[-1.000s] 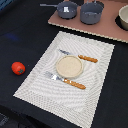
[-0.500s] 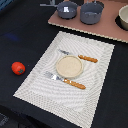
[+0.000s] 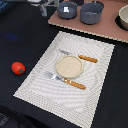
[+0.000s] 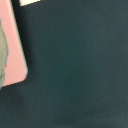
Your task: Place the pan onto the stove and place the fish and sausage into the pan.
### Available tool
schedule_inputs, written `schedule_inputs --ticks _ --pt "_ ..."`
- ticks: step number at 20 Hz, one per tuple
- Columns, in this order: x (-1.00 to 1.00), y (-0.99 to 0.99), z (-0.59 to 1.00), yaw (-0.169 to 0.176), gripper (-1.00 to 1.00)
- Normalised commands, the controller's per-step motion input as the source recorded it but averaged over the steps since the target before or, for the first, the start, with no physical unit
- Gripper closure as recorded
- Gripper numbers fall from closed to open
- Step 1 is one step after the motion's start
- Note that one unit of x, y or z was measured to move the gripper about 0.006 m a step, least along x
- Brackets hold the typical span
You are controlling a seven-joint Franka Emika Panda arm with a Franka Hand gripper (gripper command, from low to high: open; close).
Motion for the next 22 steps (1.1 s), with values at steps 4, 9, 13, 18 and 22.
schedule_inputs --ticks 4,9,13,18,22 --pt "0.00 -0.95 0.08 0.000 -1.00" --pt "0.00 -0.93 0.04 0.000 -1.00" --pt "0.00 -0.90 0.00 -0.010 -1.00" --pt "0.06 -0.80 -0.06 -0.053 -1.00" --pt "0.05 -0.79 -0.15 -0.059 -1.00"
